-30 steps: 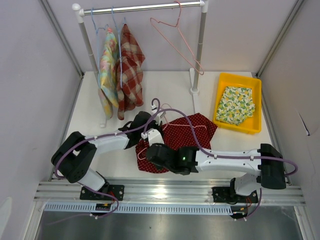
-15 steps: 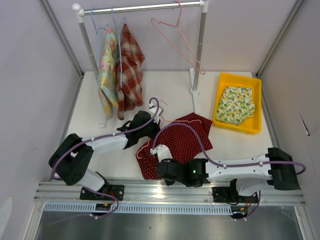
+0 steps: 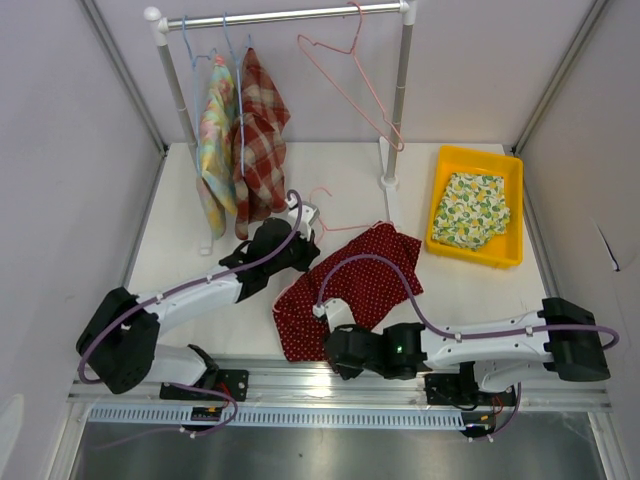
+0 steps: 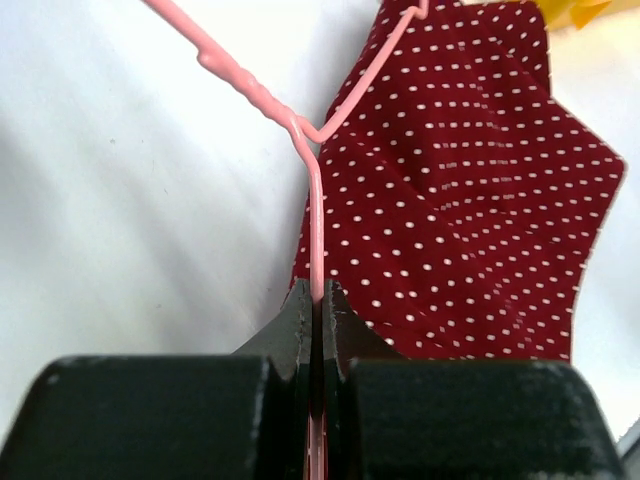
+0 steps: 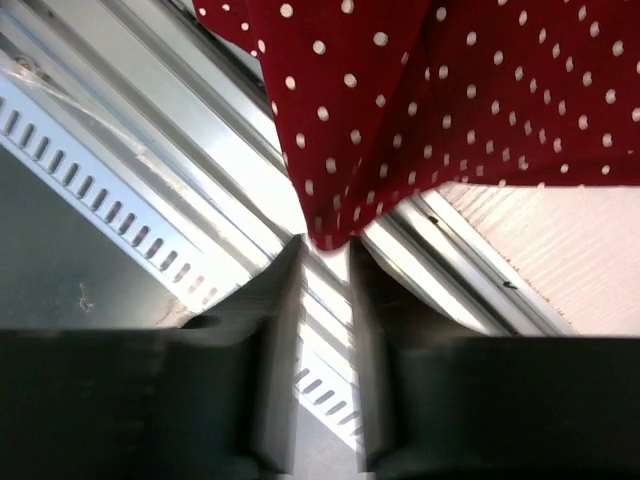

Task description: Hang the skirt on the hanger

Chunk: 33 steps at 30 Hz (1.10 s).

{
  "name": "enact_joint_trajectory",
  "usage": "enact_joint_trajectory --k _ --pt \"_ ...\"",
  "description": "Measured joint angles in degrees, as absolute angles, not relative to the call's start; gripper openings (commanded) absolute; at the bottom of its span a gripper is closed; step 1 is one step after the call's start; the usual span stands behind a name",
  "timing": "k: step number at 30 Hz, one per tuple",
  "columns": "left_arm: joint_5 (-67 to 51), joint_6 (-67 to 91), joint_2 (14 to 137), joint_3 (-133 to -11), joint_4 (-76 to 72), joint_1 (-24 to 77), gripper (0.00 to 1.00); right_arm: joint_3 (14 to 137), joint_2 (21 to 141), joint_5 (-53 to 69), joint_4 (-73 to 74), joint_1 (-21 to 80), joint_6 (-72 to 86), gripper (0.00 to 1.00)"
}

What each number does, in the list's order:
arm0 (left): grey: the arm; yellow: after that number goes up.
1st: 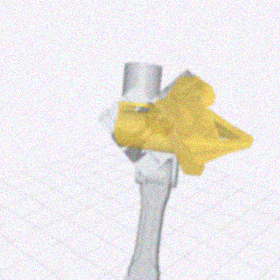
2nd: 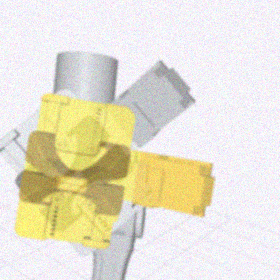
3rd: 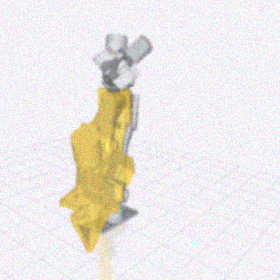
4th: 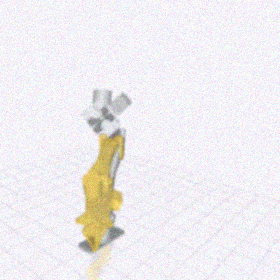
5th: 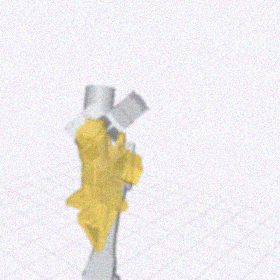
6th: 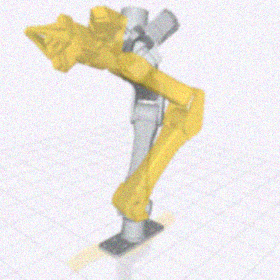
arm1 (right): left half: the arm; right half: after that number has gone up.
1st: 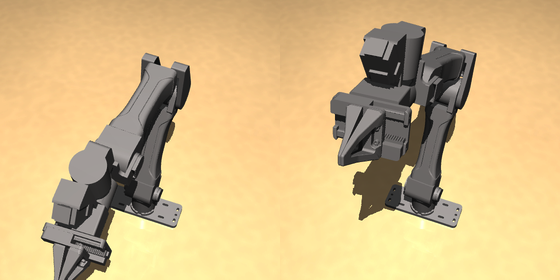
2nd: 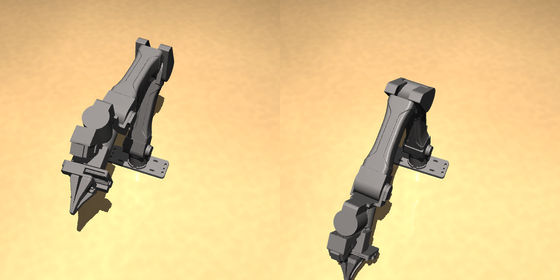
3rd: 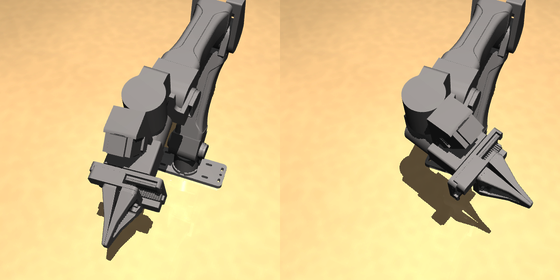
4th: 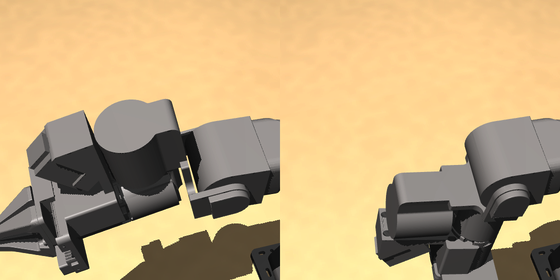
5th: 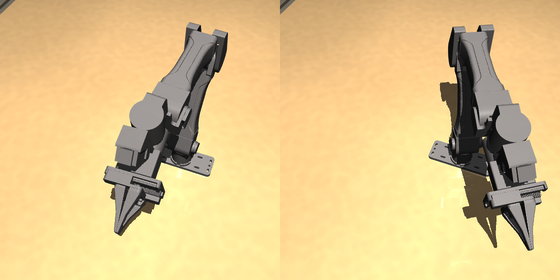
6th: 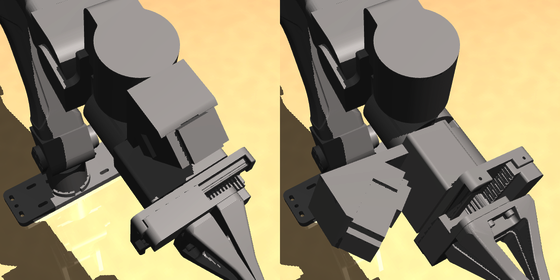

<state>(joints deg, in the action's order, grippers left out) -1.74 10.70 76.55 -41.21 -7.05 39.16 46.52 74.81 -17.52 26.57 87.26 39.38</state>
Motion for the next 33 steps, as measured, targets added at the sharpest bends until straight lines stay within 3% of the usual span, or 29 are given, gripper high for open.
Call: enact_joint_trajectory --k 3,6,9,16,23,27,33 --pt "-2.15 10.7 74.91 -40.99 -6.68 39.4 0.0 46.48 73.58 -17.21 26.06 86.8 39.0 0.49" --pt "-2.92 10.68 73.3 -40.58 -6.66 39.66 0.0 47.05 72.1 -16.53 26.06 84.31 37.91 0.69" --pt "-3.36 10.68 72.1 -40.1 -6.59 40.18 0.0 48.47 69.49 -16.45 26.39 78.22 36.12 0.77" --pt "-4.34 10.68 69.6 -40.07 -5.82 41.25 0.0 49.21 57.04 -14.31 25.39 50.54 33.36 0.77" --pt "-8.08 10.41 63.96 -40.25 -1.93 41.43 0.0 47.37 55.27 -0.08 20.78 24.21 30.06 0.74" --pt "-10.0 10.07 60.73 -41.56 2.33 41.5 0.0 45.82 56.88 7.38 19.31 17.8 28.34 0.73" --pt "-12.78 9.8 56.42 -45.63 8.78 41.52 0.0 44.16 56.31 14.28 17.17 16.91 26.44 0.75"
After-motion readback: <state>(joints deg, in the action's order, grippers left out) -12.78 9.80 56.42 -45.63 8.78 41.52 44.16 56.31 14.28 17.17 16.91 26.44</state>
